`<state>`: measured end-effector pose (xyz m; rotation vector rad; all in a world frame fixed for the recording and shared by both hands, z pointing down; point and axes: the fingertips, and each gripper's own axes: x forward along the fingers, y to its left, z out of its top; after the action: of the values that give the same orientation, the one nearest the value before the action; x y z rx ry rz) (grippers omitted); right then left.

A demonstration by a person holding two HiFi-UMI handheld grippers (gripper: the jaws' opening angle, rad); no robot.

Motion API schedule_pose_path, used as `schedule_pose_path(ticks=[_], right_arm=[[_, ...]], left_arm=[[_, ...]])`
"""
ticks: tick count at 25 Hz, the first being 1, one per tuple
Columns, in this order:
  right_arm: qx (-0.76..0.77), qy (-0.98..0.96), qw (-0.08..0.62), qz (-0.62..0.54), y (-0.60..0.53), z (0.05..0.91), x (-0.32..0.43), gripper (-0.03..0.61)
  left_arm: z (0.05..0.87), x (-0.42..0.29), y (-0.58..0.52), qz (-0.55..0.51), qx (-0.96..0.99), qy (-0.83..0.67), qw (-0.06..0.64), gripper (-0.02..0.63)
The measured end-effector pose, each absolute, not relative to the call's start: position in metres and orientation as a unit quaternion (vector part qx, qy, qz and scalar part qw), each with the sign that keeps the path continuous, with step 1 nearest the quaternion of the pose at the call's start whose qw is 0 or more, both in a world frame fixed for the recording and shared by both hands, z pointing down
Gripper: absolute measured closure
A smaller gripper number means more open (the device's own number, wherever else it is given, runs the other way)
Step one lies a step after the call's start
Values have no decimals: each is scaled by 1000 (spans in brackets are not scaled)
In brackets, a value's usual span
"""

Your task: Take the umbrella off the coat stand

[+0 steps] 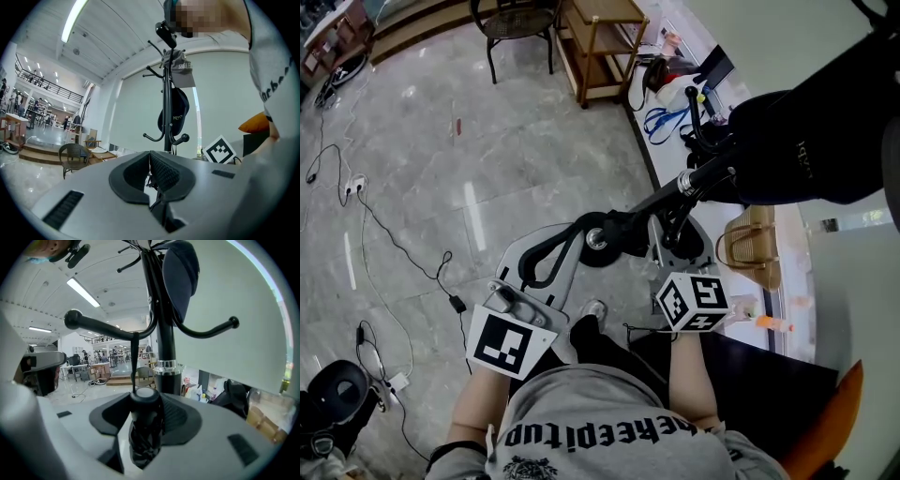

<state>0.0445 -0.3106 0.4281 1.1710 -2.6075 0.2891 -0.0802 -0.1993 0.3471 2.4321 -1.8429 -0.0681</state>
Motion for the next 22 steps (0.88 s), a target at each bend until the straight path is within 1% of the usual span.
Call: schedule_pose_path(ticks=[7, 14, 22], right_arm=[[408, -900, 118, 104, -296, 409, 45, 377], [413, -902, 82, 99, -283, 380, 42, 377], [415, -904, 70, 73, -264, 359, 39, 377]], left_arm=[[338, -77, -198, -23, 809, -586, 35, 597], [329, -75, -197, -27, 821, -570, 25, 597], [321, -69, -193, -29, 838, -544, 15, 597]])
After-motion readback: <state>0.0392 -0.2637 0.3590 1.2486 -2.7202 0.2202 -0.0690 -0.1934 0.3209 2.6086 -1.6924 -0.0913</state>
